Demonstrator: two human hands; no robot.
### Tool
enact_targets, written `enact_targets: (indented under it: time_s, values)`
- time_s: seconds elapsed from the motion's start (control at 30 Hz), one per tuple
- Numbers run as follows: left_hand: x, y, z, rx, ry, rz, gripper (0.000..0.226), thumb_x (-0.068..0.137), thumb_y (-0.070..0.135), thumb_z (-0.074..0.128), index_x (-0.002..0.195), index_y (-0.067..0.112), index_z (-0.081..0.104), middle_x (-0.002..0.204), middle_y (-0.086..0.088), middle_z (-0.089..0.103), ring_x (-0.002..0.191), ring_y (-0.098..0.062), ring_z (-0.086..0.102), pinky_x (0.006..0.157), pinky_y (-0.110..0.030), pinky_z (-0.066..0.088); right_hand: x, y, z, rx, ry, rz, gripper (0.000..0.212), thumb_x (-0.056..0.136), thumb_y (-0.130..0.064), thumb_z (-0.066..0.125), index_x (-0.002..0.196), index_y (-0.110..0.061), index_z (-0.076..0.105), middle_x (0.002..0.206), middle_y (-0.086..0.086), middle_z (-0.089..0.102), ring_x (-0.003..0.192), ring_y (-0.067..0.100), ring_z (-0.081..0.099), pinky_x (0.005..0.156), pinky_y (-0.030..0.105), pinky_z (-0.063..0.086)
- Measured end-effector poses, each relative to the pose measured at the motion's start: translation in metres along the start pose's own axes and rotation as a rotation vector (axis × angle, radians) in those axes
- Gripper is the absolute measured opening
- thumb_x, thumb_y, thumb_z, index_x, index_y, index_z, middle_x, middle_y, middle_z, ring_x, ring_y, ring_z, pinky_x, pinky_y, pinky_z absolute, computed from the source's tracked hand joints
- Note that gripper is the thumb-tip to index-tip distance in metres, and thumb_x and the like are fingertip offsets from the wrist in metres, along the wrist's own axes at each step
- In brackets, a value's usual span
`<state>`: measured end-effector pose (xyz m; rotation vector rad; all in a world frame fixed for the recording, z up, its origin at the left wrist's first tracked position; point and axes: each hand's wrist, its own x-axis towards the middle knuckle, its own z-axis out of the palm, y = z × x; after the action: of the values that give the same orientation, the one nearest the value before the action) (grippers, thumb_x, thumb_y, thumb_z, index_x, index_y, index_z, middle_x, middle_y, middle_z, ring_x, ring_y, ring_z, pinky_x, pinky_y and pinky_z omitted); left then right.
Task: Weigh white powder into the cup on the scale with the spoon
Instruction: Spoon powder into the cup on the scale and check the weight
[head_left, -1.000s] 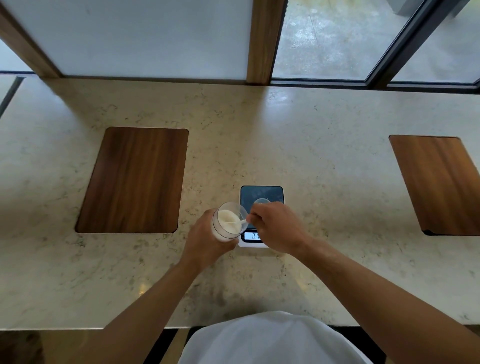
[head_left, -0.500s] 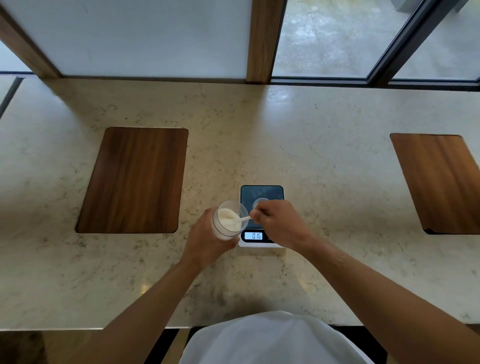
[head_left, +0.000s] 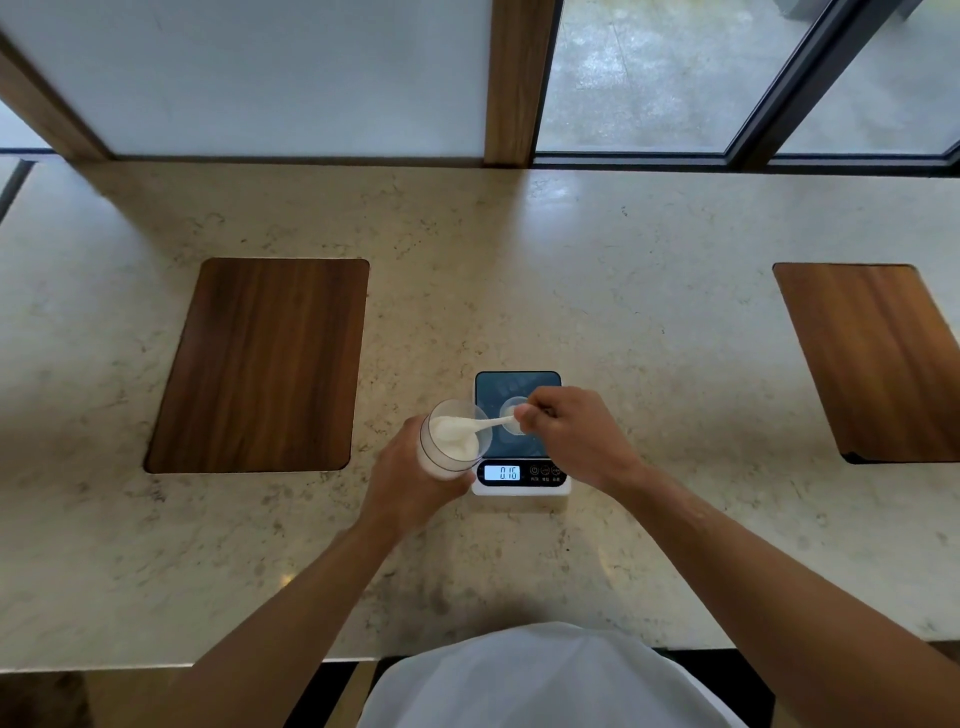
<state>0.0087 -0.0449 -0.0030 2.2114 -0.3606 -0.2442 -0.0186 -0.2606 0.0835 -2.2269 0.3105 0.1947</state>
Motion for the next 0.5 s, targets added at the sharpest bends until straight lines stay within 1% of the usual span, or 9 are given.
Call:
enact_targets:
  time_s: [0.07, 0.13, 0.2, 0.23, 0.33, 0.4, 0.43, 0.5]
  values:
    - [0.000, -0.001, 0.000, -0.006, -0.009, -0.009, 0.068, 0.060, 0.050, 0.084, 0.115, 0.037, 0.046, 0.100, 0.022, 0.056, 0.092, 0.006, 0.056, 0.069, -0.002, 0.039, 0.001, 0.001, -0.006, 0.010, -0.005, 0.000, 0.026, 0.098, -0.023, 0.056, 0.080, -0.014, 0.072, 0.062, -0.010, 0.057, 0.051, 0.006, 0.046, 0.050, 0.018, 0.034]
    - [0.001, 0.000, -0.001, -0.015, -0.016, -0.031, 0.067, 0.061, 0.048, 0.085, 0.115, 0.033, 0.049, 0.101, 0.020, 0.059, 0.092, 0.005, 0.057, 0.071, -0.004, 0.039, 0.000, 0.002, -0.012, 0.030, -0.008, -0.001, 0.026, 0.098, -0.022, 0.057, 0.076, -0.016, 0.069, 0.060, -0.008, 0.055, 0.052, 0.009, 0.043, 0.052, 0.022, 0.033]
    - [0.001, 0.001, -0.002, -0.022, -0.009, -0.039, 0.066, 0.061, 0.045, 0.087, 0.114, 0.036, 0.049, 0.099, 0.023, 0.058, 0.093, 0.008, 0.056, 0.068, -0.002, 0.038, -0.001, 0.005, -0.019, 0.049, -0.001, 0.001, 0.028, 0.098, -0.020, 0.058, 0.071, -0.017, 0.067, 0.056, -0.008, 0.052, 0.051, 0.010, 0.040, 0.051, 0.023, 0.031]
    - [0.001, 0.001, -0.003, -0.027, -0.004, -0.043, 0.065, 0.061, 0.044, 0.088, 0.112, 0.039, 0.048, 0.098, 0.025, 0.058, 0.093, 0.009, 0.055, 0.067, -0.002, 0.038, -0.002, 0.006, -0.022, 0.055, 0.004, 0.005, 0.029, 0.098, -0.020, 0.058, 0.071, -0.015, 0.068, 0.056, -0.007, 0.052, 0.051, 0.010, 0.040, 0.050, 0.022, 0.030]
    - [0.001, 0.003, -0.005, -0.049, 0.011, -0.064, 0.067, 0.058, 0.044, 0.087, 0.110, 0.047, 0.045, 0.099, 0.027, 0.058, 0.092, 0.010, 0.055, 0.066, -0.006, 0.038, -0.002, 0.011, -0.030, 0.059, 0.018, 0.025, 0.029, 0.098, -0.021, 0.058, 0.075, -0.008, 0.071, 0.060, 0.000, 0.059, 0.052, 0.007, 0.043, 0.051, 0.022, 0.033]
    - [0.000, 0.002, -0.005, -0.052, 0.011, -0.069, 0.070, 0.057, 0.045, 0.088, 0.112, 0.046, 0.044, 0.100, 0.028, 0.057, 0.092, 0.011, 0.055, 0.067, -0.010, 0.039, -0.001, 0.014, -0.034, 0.052, 0.034, 0.032, 0.030, 0.098, -0.021, 0.058, 0.074, -0.009, 0.071, 0.057, -0.006, 0.057, 0.049, 0.002, 0.046, 0.050, 0.015, 0.032]
    - [0.000, 0.002, -0.006, -0.050, 0.008, -0.070, 0.071, 0.057, 0.045, 0.088, 0.113, 0.046, 0.044, 0.101, 0.029, 0.057, 0.092, 0.011, 0.054, 0.068, -0.010, 0.039, -0.001, 0.016, -0.036, 0.051, 0.041, 0.033, 0.030, 0.098, -0.021, 0.057, 0.074, -0.010, 0.071, 0.057, -0.008, 0.056, 0.049, 0.001, 0.046, 0.050, 0.014, 0.033]
    - [-0.001, 0.000, -0.007, -0.044, 0.004, -0.073, 0.074, 0.056, 0.045, 0.088, 0.114, 0.047, 0.043, 0.102, 0.031, 0.055, 0.092, 0.012, 0.053, 0.069, -0.009, 0.039, 0.000, 0.021, -0.039, 0.049, 0.047, 0.042, 0.030, 0.099, -0.021, 0.057, 0.075, -0.011, 0.071, 0.058, -0.005, 0.057, 0.053, 0.005, 0.046, 0.054, 0.022, 0.036]
